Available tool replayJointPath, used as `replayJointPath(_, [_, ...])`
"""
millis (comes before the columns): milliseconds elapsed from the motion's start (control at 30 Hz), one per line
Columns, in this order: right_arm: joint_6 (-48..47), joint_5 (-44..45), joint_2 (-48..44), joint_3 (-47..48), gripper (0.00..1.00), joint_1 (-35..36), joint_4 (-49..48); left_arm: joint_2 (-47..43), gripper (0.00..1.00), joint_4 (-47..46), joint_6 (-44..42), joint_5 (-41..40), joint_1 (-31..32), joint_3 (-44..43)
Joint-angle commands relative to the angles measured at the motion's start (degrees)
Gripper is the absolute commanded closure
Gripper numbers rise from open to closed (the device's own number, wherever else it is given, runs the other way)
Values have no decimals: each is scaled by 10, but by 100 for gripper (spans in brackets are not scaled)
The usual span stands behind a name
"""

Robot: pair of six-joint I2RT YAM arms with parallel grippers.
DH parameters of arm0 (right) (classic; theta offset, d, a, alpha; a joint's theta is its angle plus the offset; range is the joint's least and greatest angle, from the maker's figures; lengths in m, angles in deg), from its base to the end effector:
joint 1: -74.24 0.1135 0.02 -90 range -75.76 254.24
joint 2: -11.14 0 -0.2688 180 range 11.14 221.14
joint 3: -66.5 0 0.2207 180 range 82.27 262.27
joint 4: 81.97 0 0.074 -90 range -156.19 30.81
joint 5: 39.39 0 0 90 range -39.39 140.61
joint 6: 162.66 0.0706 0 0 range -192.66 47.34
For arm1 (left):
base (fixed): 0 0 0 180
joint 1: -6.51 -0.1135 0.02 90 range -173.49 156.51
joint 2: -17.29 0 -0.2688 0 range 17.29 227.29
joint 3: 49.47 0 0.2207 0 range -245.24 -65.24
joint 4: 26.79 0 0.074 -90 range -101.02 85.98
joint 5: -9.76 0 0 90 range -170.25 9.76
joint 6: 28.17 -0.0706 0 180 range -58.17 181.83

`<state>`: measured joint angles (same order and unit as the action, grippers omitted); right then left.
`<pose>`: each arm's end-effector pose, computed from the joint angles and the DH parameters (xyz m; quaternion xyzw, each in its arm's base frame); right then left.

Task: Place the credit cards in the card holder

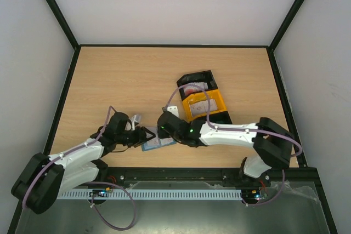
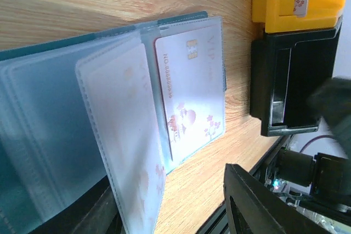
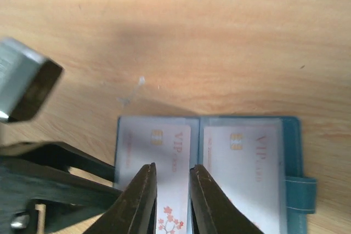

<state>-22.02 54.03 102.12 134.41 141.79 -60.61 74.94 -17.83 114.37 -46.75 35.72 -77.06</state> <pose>0.1302 0.3041 0.1946 -0.1241 0.9132 0.3180 0.2224 0.1297 -0.1172 0.1464 -0.0533 0.8716 -0.4663 0.1414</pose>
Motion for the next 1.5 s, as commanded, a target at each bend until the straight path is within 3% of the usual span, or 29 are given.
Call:
replayJointPath(0, [48,137,-59,-18,82,1,58,28,51,-41,-14,27,-2,-22])
replayJointPath(200, [91,218,-151,-56,75,-12,122,87,43,-112,-6,57,18,-48])
replayJointPath(400, [76,202,-221,-71,62,-66,212,155,27,-150,-10,60,56,-78])
replayJointPath(567, [40,180,-264,-64,49,-104,284,139,22,-152,-12,60,57,-84])
replayJointPath(667, [17,164,-283,-53,43,-126,320,96,21,-88,-42,8,55,-99])
replayJointPath(800, [-16,127,-291,-49,38,-161,339,18,17,30,-91,-131,54,-128])
replayJointPath(933, [-45,87,-284,-51,37,-196,348,-48,9,84,-109,-223,48,-133])
replayJointPath(1067, [-72,38,-268,-56,36,-228,338,-75,1,92,-119,-242,36,-129])
replayJointPath(1267, [-114,-27,-234,-70,38,-272,321,-39,0,49,-138,-181,31,-118])
replayJointPath(1467, [-117,-39,-199,-103,56,-298,294,-7,0,-90,-86,-76,33,-70])
